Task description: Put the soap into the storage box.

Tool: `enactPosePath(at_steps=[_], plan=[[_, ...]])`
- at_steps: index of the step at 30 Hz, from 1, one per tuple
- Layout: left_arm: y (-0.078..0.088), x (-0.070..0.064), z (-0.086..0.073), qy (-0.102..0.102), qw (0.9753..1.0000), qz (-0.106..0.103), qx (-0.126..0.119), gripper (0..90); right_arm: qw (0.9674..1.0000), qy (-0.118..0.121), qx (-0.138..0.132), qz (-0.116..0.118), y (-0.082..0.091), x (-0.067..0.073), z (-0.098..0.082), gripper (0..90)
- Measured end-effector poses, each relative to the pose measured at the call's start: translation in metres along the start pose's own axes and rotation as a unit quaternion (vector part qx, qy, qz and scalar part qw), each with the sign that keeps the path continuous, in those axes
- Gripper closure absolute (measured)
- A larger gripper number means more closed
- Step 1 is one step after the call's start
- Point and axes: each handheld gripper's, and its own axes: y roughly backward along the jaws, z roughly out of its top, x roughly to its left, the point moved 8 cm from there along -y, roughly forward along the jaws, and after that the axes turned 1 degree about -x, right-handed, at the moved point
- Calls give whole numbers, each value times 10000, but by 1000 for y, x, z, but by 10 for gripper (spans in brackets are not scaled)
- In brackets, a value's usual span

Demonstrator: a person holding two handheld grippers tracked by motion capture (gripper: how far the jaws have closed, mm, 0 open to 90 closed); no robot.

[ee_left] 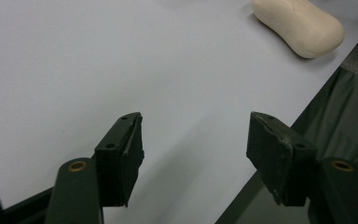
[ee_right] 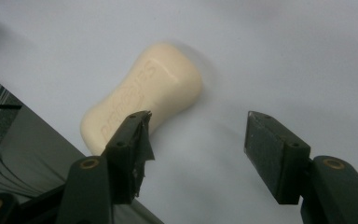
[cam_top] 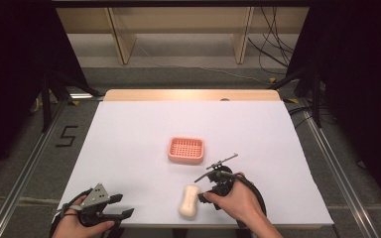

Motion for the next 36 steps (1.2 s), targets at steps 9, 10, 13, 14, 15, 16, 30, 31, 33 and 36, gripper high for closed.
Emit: enactPosePath(at_steps=[9,10,13,14,15,16,30,31,33,36], plan=[[-2,-2,-1,84,10000,-16,-40,354,9986,-360,282,-263,-8,14,10,356],[-2,-1,0,81,9999,-5,-59,353,9985,-349,322,-283,-9,16,11,356],[0,0,0,-16,10000,-7,1,353,9972,-446,448,-387,-13,19,13,352],[-1,0,0,-20,10000,-12,5,353,9969,-483,472,-404,-15,21,14,352],[-1,0,0,-5,10000,-1,-2,353,9966,-444,512,-465,-16,19,14,350],[-2,-3,0,102,9999,-83,-54,352,9967,-406,527,-463,-18,19,14,346],[-2,0,-2,-37,10000,16,40,353,9954,-618,644,-345,-31,31,18,311],[-3,-3,-1,15,10000,-95,6,353,9947,-661,683,-397,-31,32,18,311],[-2,-2,-2,-27,10000,-88,35,353,9952,-664,636,-332,-33,34,19,300],[-2,-2,-1,-39,10000,-64,30,353,9967,-507,545,-330,-37,33,22,289]])
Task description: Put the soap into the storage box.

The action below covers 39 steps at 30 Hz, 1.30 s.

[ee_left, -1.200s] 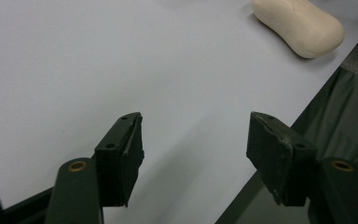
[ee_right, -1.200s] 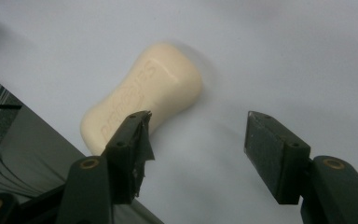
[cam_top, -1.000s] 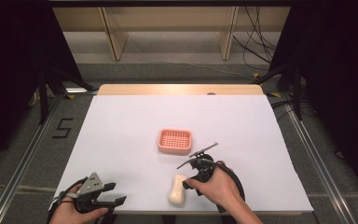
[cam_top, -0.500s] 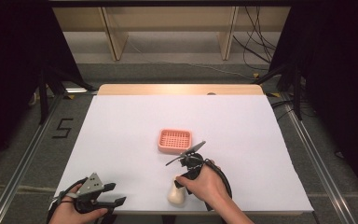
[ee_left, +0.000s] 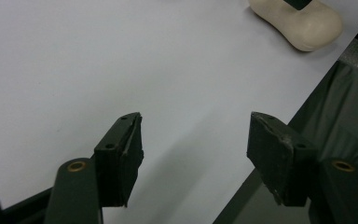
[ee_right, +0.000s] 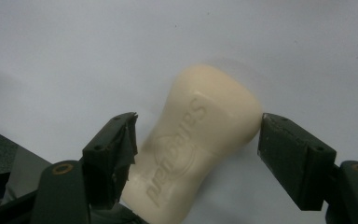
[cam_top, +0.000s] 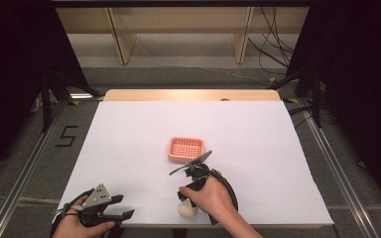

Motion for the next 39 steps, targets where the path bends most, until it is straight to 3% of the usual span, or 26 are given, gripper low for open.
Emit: enactPosePath(at_steps=[1,2,3,4,5,6,7,8,9,11,14,18,19,22,23,26,27,28,29,32,35,37,39], plan=[[0,0,0,17,10000,-2,-7,353,9996,-204,181,-33,1,2,-3,287],[1,0,0,-15,10000,-27,26,353,9994,-292,138,-83,0,3,-2,284],[0,-1,0,43,10000,-30,-18,353,9998,-141,133,-59,-2,2,-2,272],[-1,-1,0,46,10000,-28,-28,353,9993,-251,268,-91,-2,3,-4,270],[0,0,0,1,10000,-27,11,353,9993,-302,217,-43,-4,4,-3,270],[-1,-2,-1,108,9999,-39,6,353,9999,-55,126,-67,-6,1,-2,270],[0,-1,-1,45,10000,-8,24,353,9992,-298,244,-88,-6,5,-4,273],[0,0,0,-12,10000,-15,20,353,9995,-152,267,-67,-7,3,-3,276],[0,0,-1,-11,10000,-16,23,353,9993,-225,298,-53,-7,5,-4,280],[0,0,0,9,10000,-20,2,353,9994,-76,340,-51,-9,6,-4,302],[0,0,0,-12,10000,-32,15,353,9991,-75,422,-55,-8,10,-5,364],[0,0,0,-34,10000,5,11,353,9983,237,537,-47,-8,9,-5,464],[-1,-1,0,41,10000,-13,-50,353,9983,216,545,-48,-8,10,-6,477],[-1,-1,1,32,10000,-17,-46,353,9963,500,693,13,-7,10,-7,485],[-1,-1,0,25,10000,-17,-39,354,9958,628,649,-149,-8,9,-6,487],[-2,-3,0,145,9999,-62,-58,354,9928,937,728,-161,-8,8,-6,488],[-1,-3,0,98,9999,-68,-18,354,9934,884,715,-182,-8,10,-6,487],[-1,-3,0,100,9999,-71,-20,354,9912,1094,710,-228,-9,8,-6,486],[-1,-3,0,94,9999,-72,-17,355,9912,1041,782,-221,-8,9,-6,484],[0,-1,-1,-71,10000,-64,29,355,9888,1224,815,-243,-9,9,-6,484],[-1,-2,0,-31,10000,-72,-17,356,9871,1305,891,-244,-10,10,-6,482],[-1,0,-1,-97,9999,45,38,356,9871,1233,1001,-213,-8,13,-6,484],[0,1,-1,-120,9999,31,54,356,9851,1391,992,-217,-9,11,-6,487]])
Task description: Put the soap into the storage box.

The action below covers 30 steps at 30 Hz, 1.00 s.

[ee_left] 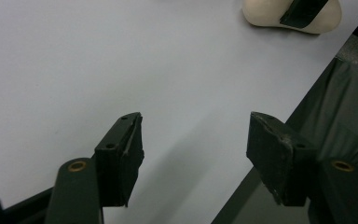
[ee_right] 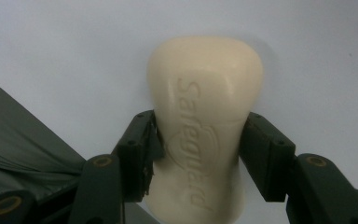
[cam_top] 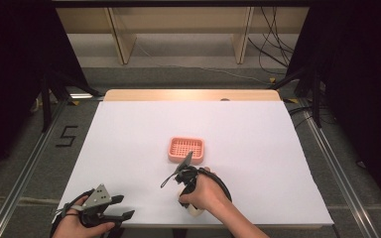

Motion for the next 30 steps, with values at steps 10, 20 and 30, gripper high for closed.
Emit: enactPosePath(at_steps=[10,20,30], plan=[[0,-2,-1,88,9999,-93,15,356,9998,96,196,15,-1,4,-1,505],[0,-4,1,56,9999,-124,-52,357,9992,382,-34,55,3,-1,-5,507],[1,-3,1,47,9999,-120,-69,357,9964,643,-542,43,19,-17,-9,507]])
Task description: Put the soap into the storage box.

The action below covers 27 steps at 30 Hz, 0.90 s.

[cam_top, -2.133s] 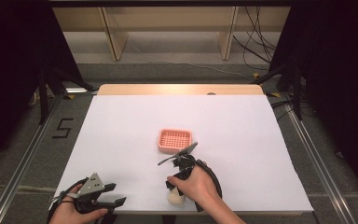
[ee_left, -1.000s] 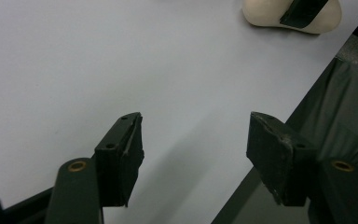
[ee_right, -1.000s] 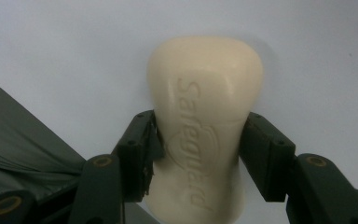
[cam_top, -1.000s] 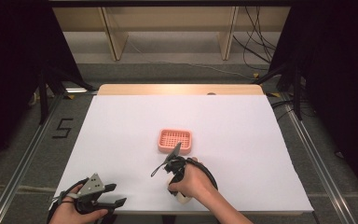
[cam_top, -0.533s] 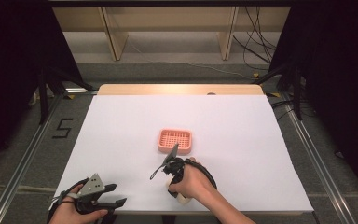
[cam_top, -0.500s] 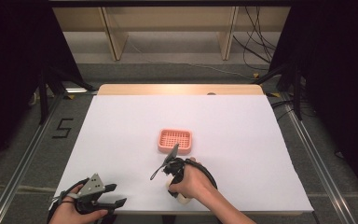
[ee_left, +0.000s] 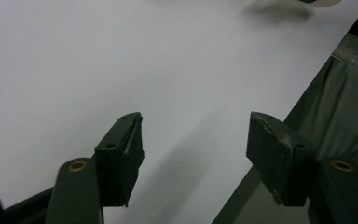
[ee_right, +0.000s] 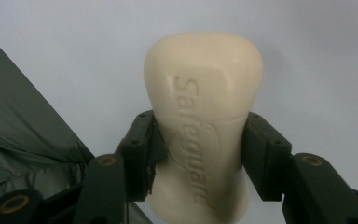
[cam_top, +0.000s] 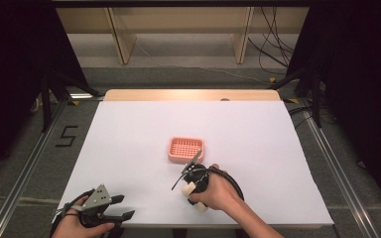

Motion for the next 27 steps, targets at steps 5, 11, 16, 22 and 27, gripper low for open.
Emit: enactPosePath(at_steps=[5,11,16,22,27], plan=[[0,1,0,-16,10000,1,-7,357,9999,130,-103,-43,9,-11,-4,507],[1,2,0,-91,10000,-8,-25,357,9991,317,-220,-182,15,-22,-7,507],[1,2,0,-91,10000,-10,-15,356,9994,137,-306,-87,19,-22,-9,507],[1,2,1,-103,9999,-3,-22,356,9988,216,-429,-130,26,-28,-11,507],[1,1,1,42,10000,-10,-65,357,9975,453,-493,-206,31,-34,-12,507]])
